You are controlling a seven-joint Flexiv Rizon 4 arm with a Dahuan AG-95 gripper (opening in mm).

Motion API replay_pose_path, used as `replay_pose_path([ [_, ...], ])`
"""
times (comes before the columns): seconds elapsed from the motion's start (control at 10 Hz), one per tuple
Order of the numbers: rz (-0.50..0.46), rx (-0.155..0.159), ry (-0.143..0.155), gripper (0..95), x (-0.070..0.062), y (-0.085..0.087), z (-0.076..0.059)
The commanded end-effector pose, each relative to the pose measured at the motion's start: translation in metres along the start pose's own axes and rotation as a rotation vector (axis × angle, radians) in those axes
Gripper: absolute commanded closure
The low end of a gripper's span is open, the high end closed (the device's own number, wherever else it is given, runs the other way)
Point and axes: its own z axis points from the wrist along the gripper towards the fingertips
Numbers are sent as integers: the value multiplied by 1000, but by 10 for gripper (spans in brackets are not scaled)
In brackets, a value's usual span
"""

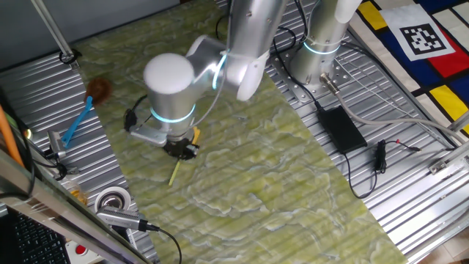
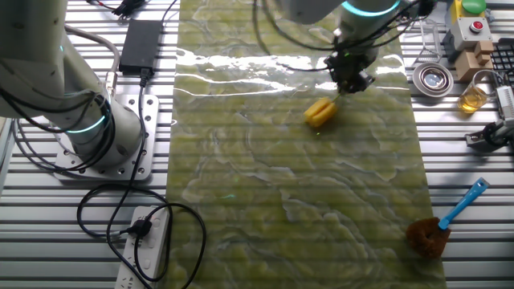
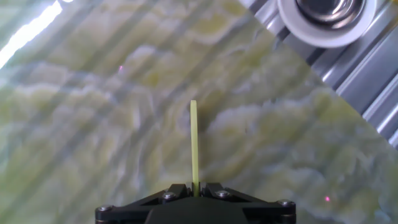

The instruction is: Scrub the table with a brush

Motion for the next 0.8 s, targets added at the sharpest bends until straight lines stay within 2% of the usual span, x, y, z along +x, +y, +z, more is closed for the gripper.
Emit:
replay_pose_path([
  [0.1, 99, -23, 9, 950, -13, 7, 4],
  [0.5, 159, -63, 64, 950, -27, 16, -7],
  [0.8, 199, -72, 78, 950, -32, 26, -7],
])
